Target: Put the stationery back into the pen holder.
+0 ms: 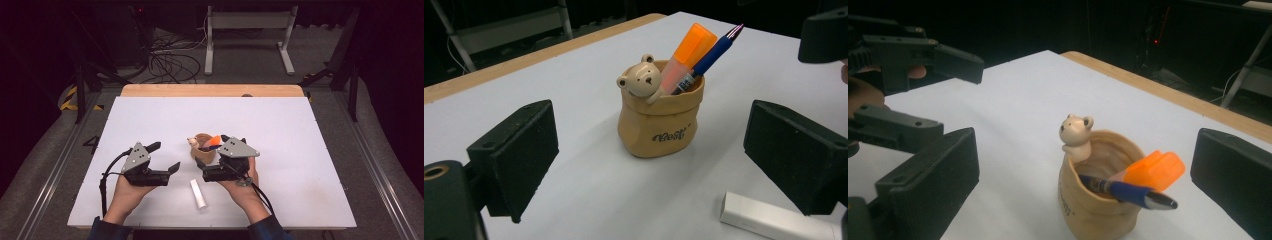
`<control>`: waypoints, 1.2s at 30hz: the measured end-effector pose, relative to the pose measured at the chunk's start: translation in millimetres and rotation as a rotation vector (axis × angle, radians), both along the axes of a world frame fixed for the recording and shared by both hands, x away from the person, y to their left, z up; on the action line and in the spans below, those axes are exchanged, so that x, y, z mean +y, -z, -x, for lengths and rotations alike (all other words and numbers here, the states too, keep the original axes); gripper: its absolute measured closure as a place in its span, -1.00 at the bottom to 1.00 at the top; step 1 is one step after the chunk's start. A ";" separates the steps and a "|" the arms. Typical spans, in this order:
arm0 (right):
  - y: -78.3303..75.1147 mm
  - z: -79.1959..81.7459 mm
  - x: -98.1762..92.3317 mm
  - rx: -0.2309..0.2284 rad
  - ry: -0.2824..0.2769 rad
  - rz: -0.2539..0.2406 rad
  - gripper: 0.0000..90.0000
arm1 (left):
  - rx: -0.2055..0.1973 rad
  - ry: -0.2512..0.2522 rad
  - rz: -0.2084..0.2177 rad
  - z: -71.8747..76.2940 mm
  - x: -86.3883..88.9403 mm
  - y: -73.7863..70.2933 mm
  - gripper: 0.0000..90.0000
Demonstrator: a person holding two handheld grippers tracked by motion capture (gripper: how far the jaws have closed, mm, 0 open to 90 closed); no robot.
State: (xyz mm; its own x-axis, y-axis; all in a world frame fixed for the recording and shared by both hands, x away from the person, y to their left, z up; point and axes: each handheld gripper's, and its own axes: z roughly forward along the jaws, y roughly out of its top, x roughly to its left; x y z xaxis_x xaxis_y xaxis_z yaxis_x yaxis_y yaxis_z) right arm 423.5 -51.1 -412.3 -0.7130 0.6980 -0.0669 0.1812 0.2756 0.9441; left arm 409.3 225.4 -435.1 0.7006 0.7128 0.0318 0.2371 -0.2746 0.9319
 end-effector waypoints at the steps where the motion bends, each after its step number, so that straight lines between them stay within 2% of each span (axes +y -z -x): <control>1: 0.1 2.1 1.0 0.002 0.009 0.007 -1.00 | 0.001 0.000 0.000 0.3 0.0 -0.2 -0.83; 3: 0.8 6.4 2.8 0.011 0.031 0.025 -1.00 | -0.005 0.001 -0.005 0.4 0.4 -0.8 -0.83; 9: 7.2 14.5 7.0 0.039 0.072 0.024 -1.00 | -0.011 -0.004 -0.014 0.7 1.6 -1.4 -0.82; 12: 9.1 17.7 10.1 0.055 0.097 0.030 -0.99 | -0.007 -0.009 -0.004 0.9 1.9 -1.6 -0.82; 17: 10.9 24.9 14.6 0.055 0.138 0.050 -0.91 | -0.014 -0.012 -0.009 0.9 3.4 -2.3 -0.82; 27: 16.3 33.7 20.2 0.080 0.173 0.050 -0.73 | -0.012 -0.012 -0.003 1.2 4.4 -2.6 -0.81; 36: 22.4 38.7 24.0 0.116 0.152 0.061 -0.60 | -0.013 -0.012 -0.003 1.2 4.6 -2.7 -0.80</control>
State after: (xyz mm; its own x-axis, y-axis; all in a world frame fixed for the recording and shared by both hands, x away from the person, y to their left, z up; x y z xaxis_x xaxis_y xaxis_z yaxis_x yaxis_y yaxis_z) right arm 384.8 -27.1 -434.7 -0.6054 0.7951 -0.0359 0.3318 0.2932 0.8966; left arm 408.2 230.1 -432.4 0.6914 0.7212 0.0424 0.2287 -0.2742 0.9341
